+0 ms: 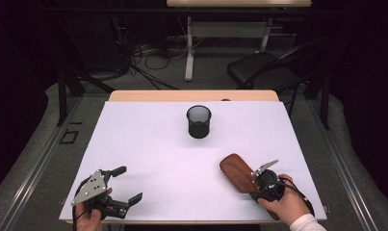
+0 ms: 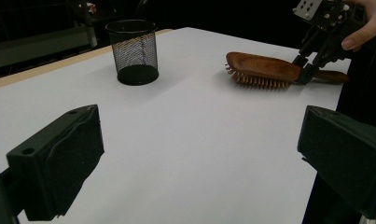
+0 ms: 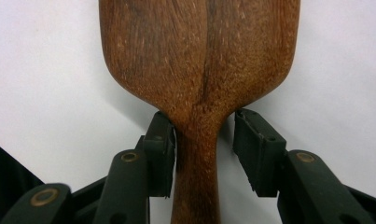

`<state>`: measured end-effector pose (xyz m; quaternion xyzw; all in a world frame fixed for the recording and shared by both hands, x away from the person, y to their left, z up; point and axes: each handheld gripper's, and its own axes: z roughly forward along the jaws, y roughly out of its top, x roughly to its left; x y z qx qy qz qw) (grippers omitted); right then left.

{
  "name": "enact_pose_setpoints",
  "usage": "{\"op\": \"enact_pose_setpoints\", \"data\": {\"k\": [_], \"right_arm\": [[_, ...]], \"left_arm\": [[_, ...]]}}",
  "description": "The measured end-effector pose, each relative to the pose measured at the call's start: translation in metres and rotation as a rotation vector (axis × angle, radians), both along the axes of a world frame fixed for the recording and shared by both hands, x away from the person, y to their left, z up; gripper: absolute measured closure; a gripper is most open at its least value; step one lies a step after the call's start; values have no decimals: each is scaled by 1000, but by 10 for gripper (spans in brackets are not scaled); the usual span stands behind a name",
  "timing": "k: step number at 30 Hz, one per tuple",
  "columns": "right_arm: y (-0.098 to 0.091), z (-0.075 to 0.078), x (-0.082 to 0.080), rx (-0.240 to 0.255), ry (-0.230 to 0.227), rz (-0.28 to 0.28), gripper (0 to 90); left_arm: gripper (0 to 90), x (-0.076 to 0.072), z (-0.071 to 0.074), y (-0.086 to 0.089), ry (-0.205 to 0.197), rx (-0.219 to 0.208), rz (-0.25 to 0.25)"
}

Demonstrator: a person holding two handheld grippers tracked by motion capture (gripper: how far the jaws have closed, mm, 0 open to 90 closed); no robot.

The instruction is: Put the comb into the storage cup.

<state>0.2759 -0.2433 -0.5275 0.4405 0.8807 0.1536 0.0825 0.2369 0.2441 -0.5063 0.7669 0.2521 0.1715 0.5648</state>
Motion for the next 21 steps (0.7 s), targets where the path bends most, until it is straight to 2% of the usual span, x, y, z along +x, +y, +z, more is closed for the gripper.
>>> {"op": "enact_pose_setpoints", "data": {"k": [4,5,7,9,12,15,16,18,21], "right_arm": [[0,-2,0,0,-16,20,584],[1,-4,0,15,-25,18,585],[1,-4,0,27,-17,17,598],[0,-3,0,17,-5,20,607],[0,-4,0,40,-17,17,634],[0,-3,0,22,-1,14,639],[1,-5,0,46,-25,9,639],[1,-4,0,26,-14,16,638],[2,-4,0,23,-8,11,648]], "left_arm": [[3,0,0,0,0,-1,0],[3,0,0,0,0,-1,0],[4,0,0,0,0,0,0],[4,0,0,0,0,-2,1],[4,0,0,0,-1,-5,2],[3,0,0,0,1,0,0],[4,0,0,0,1,0,-1],[4,0,0,0,1,0,0],[3,0,0,0,1,-1,0]]}}
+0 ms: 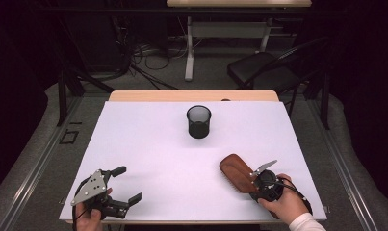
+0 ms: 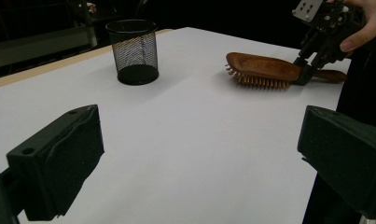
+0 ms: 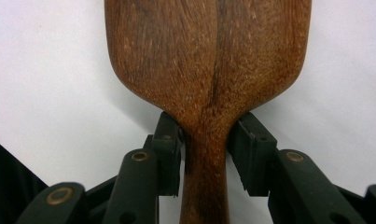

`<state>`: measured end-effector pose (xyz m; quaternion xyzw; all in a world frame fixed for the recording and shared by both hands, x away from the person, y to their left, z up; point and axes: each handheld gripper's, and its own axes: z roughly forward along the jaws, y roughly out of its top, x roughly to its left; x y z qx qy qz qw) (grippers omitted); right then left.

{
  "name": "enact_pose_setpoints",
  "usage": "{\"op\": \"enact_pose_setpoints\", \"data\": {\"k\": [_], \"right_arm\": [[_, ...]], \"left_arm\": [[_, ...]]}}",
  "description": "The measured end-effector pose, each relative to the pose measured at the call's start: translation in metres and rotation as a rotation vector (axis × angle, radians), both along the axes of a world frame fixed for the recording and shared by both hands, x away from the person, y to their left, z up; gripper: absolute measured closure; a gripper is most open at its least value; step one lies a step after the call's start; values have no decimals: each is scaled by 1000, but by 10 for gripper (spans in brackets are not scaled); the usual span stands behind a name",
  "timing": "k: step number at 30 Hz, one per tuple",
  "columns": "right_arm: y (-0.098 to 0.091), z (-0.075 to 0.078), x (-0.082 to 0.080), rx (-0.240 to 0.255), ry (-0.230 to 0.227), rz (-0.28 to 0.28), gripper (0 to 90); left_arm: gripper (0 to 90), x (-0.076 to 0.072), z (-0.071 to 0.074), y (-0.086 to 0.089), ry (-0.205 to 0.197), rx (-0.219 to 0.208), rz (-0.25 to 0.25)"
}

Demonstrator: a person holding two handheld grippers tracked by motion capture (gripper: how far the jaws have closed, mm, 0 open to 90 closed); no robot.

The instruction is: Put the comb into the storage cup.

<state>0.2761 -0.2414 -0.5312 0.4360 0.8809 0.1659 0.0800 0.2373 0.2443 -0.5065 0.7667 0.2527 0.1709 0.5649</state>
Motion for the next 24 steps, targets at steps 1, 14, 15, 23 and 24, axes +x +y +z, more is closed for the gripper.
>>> {"op": "enact_pose_setpoints", "data": {"k": [1,14,15,23,24], "right_arm": [[0,1,0,-6,5,0,649],[1,0,0,-4,0,-2,682],[1,1,0,-13,10,1,685],[1,1,0,-11,6,4,702],[1,1,0,-13,6,7,704]], "left_arm": [[4,0,0,0,1,0,0],[3,0,0,0,-1,1,2],[4,0,0,0,-1,0,2],[4,0,0,0,1,0,0],[4,0,0,0,0,0,-1]]}}
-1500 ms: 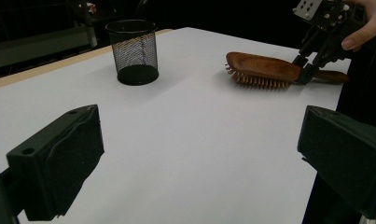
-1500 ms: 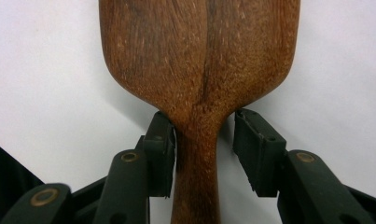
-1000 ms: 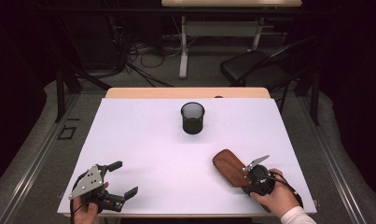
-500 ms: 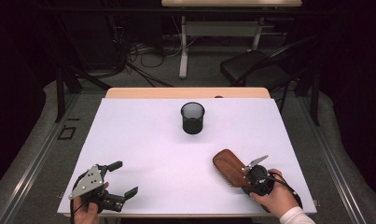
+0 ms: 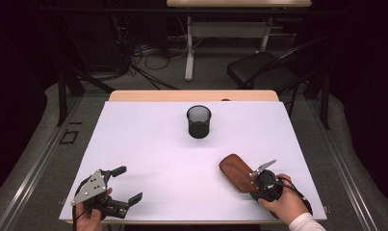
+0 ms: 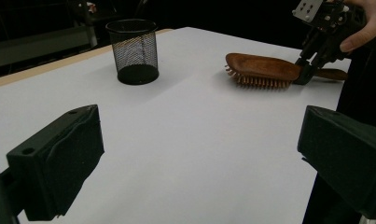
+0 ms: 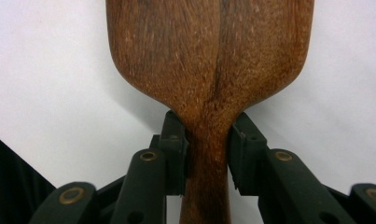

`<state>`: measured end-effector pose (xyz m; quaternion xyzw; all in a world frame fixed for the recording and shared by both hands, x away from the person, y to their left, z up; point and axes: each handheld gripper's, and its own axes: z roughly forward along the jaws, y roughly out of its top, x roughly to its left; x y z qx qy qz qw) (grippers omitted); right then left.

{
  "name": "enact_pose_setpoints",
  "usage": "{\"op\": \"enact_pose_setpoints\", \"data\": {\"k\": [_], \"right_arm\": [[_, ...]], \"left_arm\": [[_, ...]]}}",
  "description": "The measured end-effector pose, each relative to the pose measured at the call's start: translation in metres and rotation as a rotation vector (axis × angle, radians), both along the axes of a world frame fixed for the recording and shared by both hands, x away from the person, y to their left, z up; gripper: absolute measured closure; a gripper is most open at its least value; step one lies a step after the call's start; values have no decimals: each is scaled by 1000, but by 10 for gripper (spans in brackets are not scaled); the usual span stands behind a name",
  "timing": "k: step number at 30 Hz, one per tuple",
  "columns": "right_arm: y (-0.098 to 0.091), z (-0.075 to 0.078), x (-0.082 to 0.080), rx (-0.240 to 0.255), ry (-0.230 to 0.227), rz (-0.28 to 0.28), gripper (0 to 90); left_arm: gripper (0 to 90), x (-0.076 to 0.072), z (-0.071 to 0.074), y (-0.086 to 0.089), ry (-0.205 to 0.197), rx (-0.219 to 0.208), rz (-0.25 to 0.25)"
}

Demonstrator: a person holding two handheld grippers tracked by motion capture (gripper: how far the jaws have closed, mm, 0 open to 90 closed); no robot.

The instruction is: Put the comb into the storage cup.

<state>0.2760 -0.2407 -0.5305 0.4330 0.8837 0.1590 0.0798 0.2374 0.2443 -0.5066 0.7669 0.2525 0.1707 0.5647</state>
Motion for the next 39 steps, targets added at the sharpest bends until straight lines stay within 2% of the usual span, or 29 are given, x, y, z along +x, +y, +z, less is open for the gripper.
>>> {"op": "enact_pose_setpoints", "data": {"k": [3,5,10,15,21,22,26,27,29,31,32,37,38,39], "right_arm": [[-1,2,0,-19,14,9,708],[-1,0,0,1,-2,6,709],[-1,0,0,-7,-6,10,713],[-2,2,0,-28,16,13,716],[-2,2,-2,-20,1,12,718],[-2,-1,-2,7,-20,3,719],[-2,1,-3,-16,-8,6,720],[-2,0,-3,-2,-26,2,721],[-2,1,-3,-11,-28,10,721],[-3,2,-3,-22,-16,20,721],[-3,0,-4,8,-44,10,722],[-4,2,-6,-11,-24,10,722],[-4,-1,-6,20,-49,4,722],[-4,-1,-6,26,-49,-2,722]], "left_arm": [[3,0,0,0,0,1,0],[4,0,0,-1,-2,-1,2],[4,0,0,-1,-1,-1,3],[4,0,0,-1,-3,0,2],[4,0,0,0,-3,0,2],[4,0,0,-1,-2,-1,3],[4,0,-1,-1,-2,-2,2],[4,0,-1,-1,-1,-2,2],[4,0,-1,-1,-1,-1,3],[4,0,-1,-1,-1,-1,3],[4,0,-1,-1,-1,-1,3],[4,0,-1,-1,1,-1,4],[3,0,-1,-1,1,-1,4],[3,0,-1,-1,1,-1,3]]}}
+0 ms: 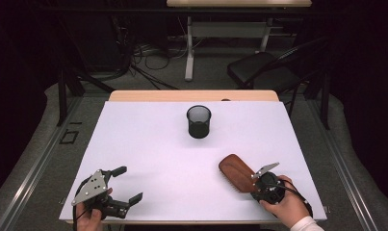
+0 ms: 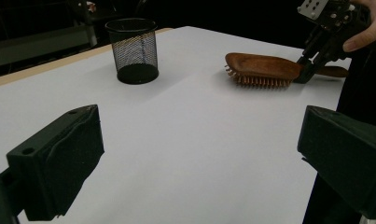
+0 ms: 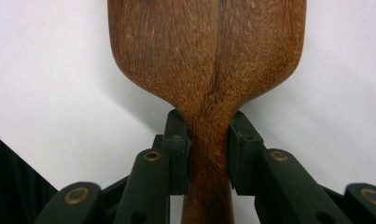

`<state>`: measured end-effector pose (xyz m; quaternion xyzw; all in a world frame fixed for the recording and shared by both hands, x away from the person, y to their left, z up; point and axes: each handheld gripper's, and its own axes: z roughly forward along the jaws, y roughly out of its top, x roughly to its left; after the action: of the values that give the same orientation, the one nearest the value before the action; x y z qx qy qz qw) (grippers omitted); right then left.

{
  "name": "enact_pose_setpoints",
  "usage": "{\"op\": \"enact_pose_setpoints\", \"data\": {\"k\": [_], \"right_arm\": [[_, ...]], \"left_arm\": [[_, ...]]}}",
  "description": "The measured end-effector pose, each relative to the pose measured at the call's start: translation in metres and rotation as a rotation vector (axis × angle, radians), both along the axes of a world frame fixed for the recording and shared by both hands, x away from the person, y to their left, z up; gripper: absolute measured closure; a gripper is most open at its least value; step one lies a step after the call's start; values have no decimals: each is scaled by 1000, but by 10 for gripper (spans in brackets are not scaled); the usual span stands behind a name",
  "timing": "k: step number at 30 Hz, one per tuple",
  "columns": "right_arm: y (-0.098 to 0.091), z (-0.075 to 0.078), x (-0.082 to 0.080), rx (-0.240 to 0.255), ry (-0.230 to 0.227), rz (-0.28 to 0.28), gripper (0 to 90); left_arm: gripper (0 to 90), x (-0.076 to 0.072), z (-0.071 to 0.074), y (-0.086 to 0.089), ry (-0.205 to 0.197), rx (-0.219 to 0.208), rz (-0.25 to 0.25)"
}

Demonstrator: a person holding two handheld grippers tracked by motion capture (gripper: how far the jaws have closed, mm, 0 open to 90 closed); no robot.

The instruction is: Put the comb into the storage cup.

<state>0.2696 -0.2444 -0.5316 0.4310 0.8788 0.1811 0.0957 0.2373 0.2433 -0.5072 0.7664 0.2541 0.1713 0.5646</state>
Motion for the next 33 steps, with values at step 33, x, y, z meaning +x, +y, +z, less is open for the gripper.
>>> {"op": "enact_pose_setpoints", "data": {"k": [33], "right_arm": [[-3,7,-6,83,-79,-4,722]], "left_arm": [[3,1,-1,0,2,2,-2]]}}
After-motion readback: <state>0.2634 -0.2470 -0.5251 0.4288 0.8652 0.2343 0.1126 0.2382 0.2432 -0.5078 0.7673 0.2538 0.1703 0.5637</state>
